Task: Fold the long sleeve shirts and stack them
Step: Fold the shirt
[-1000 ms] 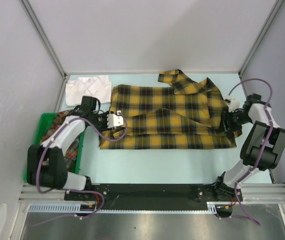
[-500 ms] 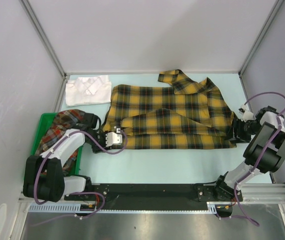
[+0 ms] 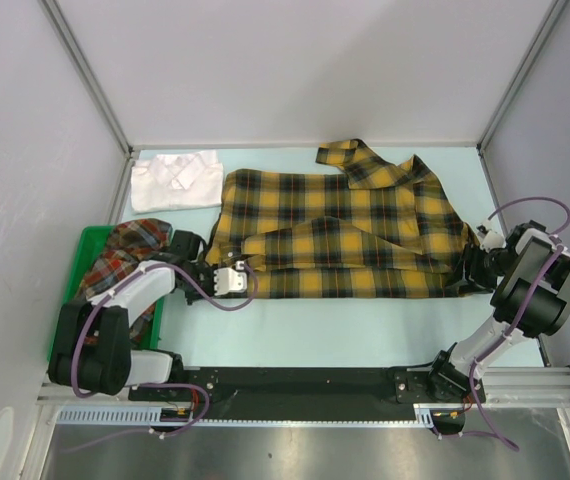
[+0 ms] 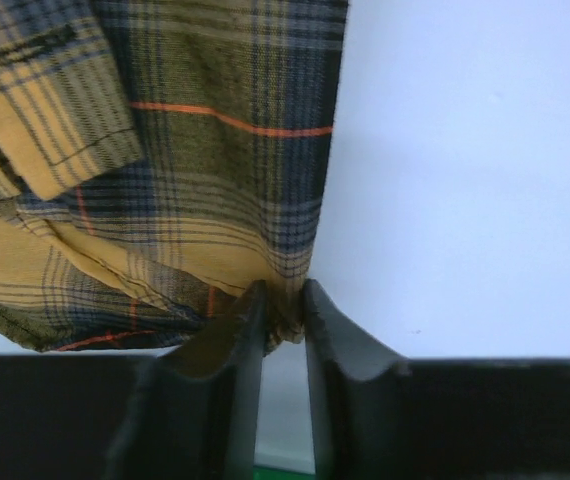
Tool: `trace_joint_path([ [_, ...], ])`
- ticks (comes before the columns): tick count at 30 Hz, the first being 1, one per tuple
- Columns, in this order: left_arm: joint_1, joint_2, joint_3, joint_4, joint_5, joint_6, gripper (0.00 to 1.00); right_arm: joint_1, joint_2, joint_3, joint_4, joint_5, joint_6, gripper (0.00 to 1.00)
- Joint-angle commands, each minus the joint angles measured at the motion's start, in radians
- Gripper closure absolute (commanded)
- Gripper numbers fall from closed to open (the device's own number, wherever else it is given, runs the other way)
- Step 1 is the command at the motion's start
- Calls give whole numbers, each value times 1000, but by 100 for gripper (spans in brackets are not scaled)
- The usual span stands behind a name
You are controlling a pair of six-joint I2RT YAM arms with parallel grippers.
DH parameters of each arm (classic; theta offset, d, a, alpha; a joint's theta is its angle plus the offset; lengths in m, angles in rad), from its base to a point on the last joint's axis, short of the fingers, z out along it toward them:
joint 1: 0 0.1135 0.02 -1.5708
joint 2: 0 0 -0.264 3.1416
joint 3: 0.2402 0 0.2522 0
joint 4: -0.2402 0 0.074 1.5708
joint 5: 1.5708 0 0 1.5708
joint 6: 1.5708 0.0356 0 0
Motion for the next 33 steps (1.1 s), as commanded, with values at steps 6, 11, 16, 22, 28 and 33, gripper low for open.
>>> trace_joint_path([
  [6,-6,40,19,-31,-21,9,100,4,31,-19,142,30,26,53],
  [11,-6,75,76,-118,-6,17,100,12,42,-19,148,38,23,77],
  [16,-8,66,93,-157,2,20,100,-40,6,13,78,29,-11,82],
  [22,-8,52,94,-174,0,10,100,-105,-64,62,-5,-7,-106,63],
  [28,-8,32,81,-183,2,12,100,-103,-9,85,41,10,-49,44],
  [33,-8,34,71,-183,-3,12,100,-103,60,108,39,-5,-57,43],
])
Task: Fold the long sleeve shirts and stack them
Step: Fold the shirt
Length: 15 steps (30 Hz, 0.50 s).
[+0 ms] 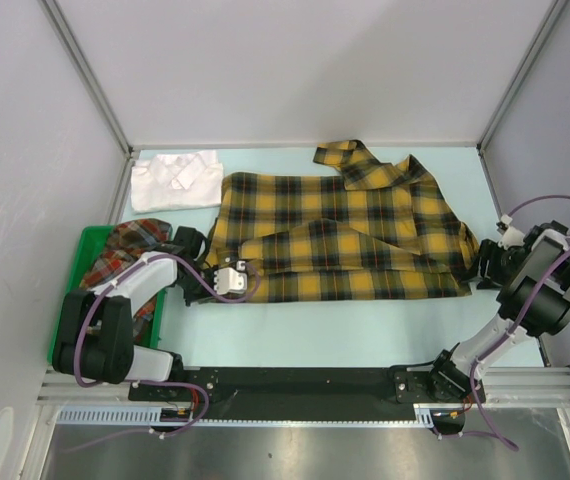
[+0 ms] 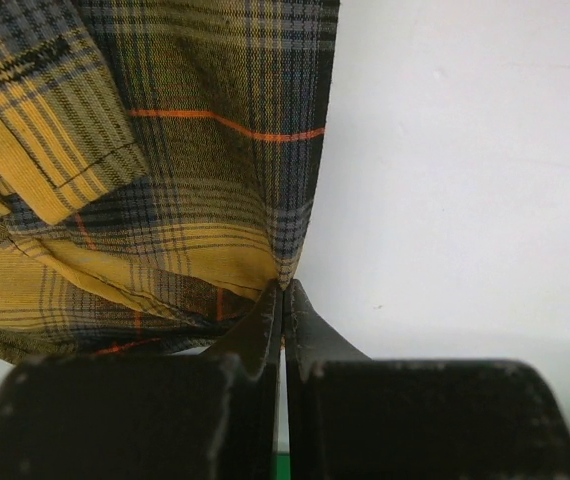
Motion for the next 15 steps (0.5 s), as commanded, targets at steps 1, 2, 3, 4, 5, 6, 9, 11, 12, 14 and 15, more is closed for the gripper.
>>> trace_joint_path([
  [1,-4,-26,-3,-48,10,4,100,0,61,42,15,-7,2,43],
  [2,-4,-24,-1,-47,15,2,100,0,70,43,15,0,5,43],
  [3,-4,-24,3,-50,15,-1,100,0,81,42,18,2,9,43],
  [4,-4,-24,5,-50,15,-4,100,-2,92,37,20,3,10,43],
  [5,-4,-26,8,-56,20,-7,100,0,96,34,24,3,8,47],
  [6,-4,-27,10,-62,23,-5,100,0,98,31,29,-1,6,51],
  [9,-4,-55,4,-80,29,-13,100,0,107,34,3,-6,-12,81],
  [11,-4,-70,-4,-102,27,-16,100,-5,101,32,-23,18,-41,100],
  [12,-4,-81,-15,-110,30,-15,100,-6,94,32,-31,28,-52,100],
  [14,-7,-122,-29,-143,36,-7,100,-22,69,37,-61,54,-84,100],
  [15,-8,-139,-42,-154,39,-2,100,-26,61,39,-74,65,-95,100],
])
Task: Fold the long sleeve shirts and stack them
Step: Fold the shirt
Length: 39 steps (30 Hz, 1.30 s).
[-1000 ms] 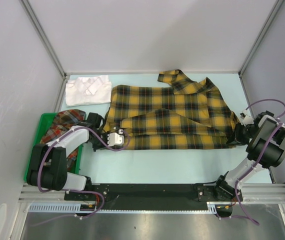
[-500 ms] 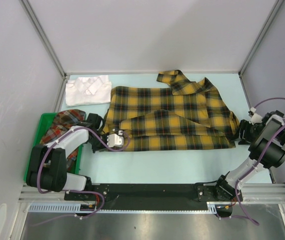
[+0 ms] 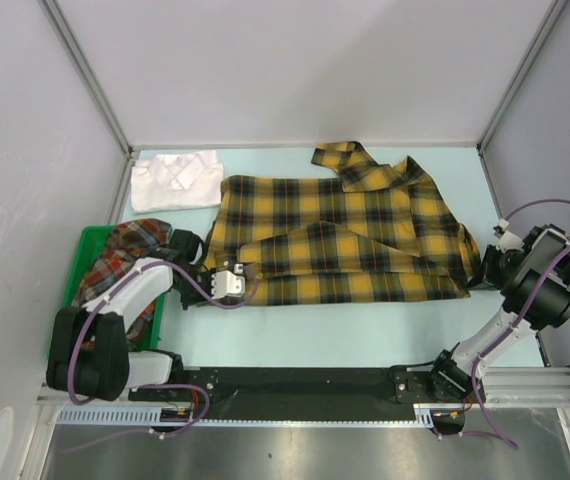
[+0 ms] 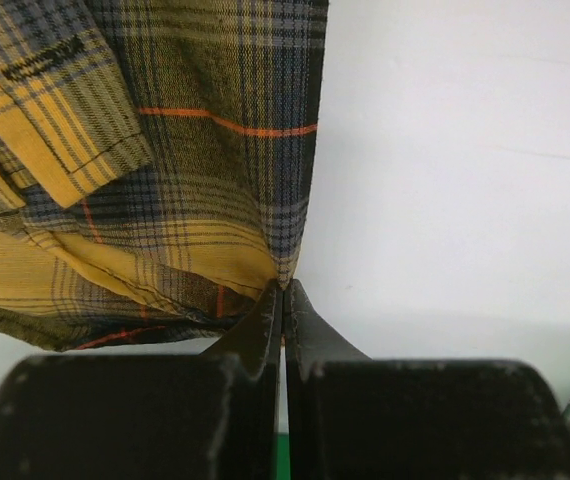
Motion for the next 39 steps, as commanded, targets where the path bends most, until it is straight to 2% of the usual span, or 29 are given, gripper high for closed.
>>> trace_joint_path([
  [1,-11,-113,-43,-128,40,5,100,-33,-40,11,-66,83,-91,100],
  [9,-109,-262,-108,-231,40,36,100,-70,-68,6,-156,194,-263,100],
  [10,-115,-268,-108,-240,43,35,90,-67,-63,17,-182,182,-304,99],
  [12,-115,-259,-79,-240,43,13,76,-68,-62,73,-267,159,-323,73],
  [13,-104,-248,-56,-251,51,2,65,-71,-72,99,-296,127,-335,50],
  [15,-69,-208,48,-269,118,-30,56,-79,-98,162,-374,91,-353,34],
  [16,-36,-193,91,-274,145,-39,49,-78,-132,225,-389,56,-376,22],
  [17,-23,-170,175,-274,197,-69,47,-76,-143,256,-406,36,-379,19],
  [19,-9,-109,255,-224,238,-120,45,-44,-166,335,-390,-27,-360,17],
  [20,-9,-92,323,-187,268,-196,36,-20,-169,357,-359,-45,-331,17],
  [21,-9,-72,354,-91,281,-240,22,10,-171,379,-333,-59,-306,17],
  [22,-9,-24,383,-35,290,-286,18,86,-172,393,-254,-90,-278,17],
  [24,-9,37,479,110,299,-428,17,178,-162,432,-165,-108,-196,18],
  [25,-9,100,515,155,292,-533,14,277,-146,448,-78,-114,-179,18],
  [28,-8,242,650,276,256,-680,4,462,-53,511,119,-90,-152,18],
  [30,-3,296,753,354,220,-784,1,525,73,607,178,-76,-166,18],
  [31,8,327,782,373,224,-864,1,578,119,656,196,-62,-177,18],
  [32,12,376,835,387,230,-881,1,597,219,767,189,-58,-192,19],
  [34,14,447,909,358,219,-910,1,622,304,851,199,-64,-200,20],
  [35,15,521,994,334,222,-912,1,642,343,898,195,-64,-205,20],
  [39,21,666,1167,209,239,-894,1,668,518,1083,109,-38,-257,22],
])
